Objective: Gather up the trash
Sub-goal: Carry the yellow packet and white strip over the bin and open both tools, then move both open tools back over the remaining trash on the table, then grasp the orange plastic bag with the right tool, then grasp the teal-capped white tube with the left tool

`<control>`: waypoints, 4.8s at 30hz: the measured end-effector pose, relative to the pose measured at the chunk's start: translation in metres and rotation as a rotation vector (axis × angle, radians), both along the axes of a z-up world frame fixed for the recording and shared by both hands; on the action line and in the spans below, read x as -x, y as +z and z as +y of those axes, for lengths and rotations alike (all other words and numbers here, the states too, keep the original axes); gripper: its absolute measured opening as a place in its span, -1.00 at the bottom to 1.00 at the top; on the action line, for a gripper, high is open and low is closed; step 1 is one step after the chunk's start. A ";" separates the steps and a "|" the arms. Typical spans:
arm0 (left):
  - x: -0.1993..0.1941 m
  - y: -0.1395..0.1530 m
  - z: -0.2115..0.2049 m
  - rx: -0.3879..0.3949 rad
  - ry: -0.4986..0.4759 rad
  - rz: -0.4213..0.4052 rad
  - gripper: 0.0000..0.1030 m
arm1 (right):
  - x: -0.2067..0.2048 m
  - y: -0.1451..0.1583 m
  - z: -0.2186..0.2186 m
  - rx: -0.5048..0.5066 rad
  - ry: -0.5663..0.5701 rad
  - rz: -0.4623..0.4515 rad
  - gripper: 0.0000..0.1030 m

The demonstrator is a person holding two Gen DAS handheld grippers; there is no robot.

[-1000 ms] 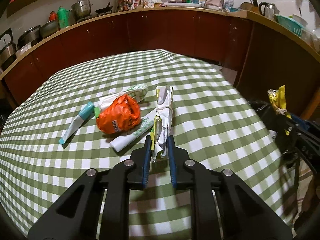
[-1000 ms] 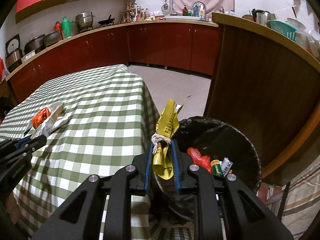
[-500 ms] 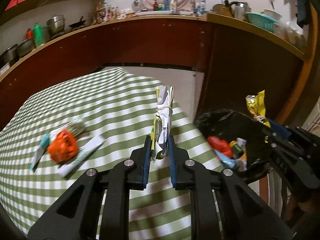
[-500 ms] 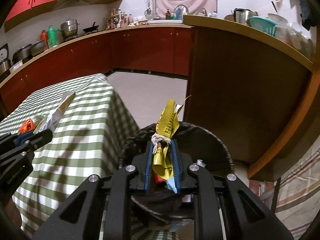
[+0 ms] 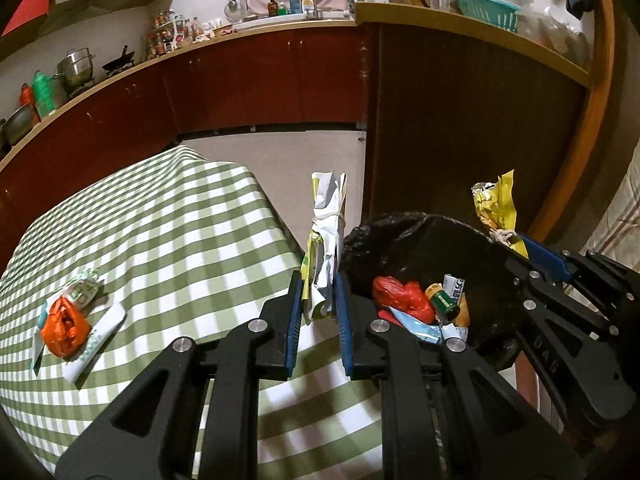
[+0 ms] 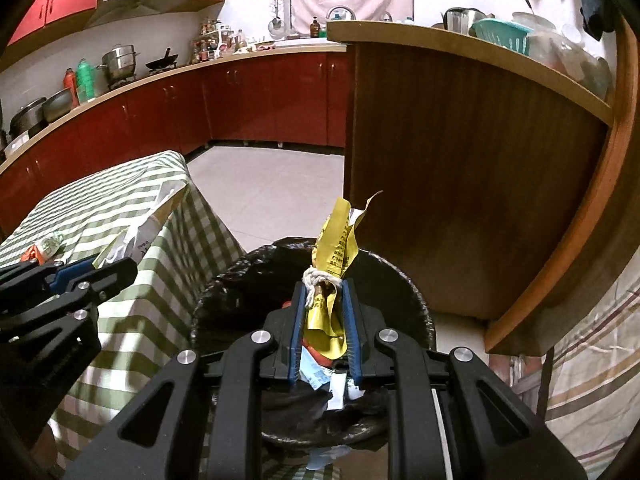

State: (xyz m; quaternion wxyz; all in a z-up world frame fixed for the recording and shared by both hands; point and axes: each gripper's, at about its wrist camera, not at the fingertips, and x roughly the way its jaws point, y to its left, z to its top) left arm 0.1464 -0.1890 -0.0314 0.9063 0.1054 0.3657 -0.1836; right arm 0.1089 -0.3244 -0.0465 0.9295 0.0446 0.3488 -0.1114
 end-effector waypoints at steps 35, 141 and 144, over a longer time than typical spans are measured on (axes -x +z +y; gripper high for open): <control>-0.011 0.010 0.010 0.028 0.055 -0.015 0.13 | -0.005 0.001 -0.018 -0.061 -0.047 -0.026 -0.07; 0.011 0.010 0.261 0.044 0.364 0.041 -0.79 | -0.024 0.017 0.153 -0.009 0.248 0.011 0.06; 0.017 0.018 0.240 0.053 0.326 0.025 -0.79 | -0.018 0.018 0.136 -0.006 0.214 0.003 0.06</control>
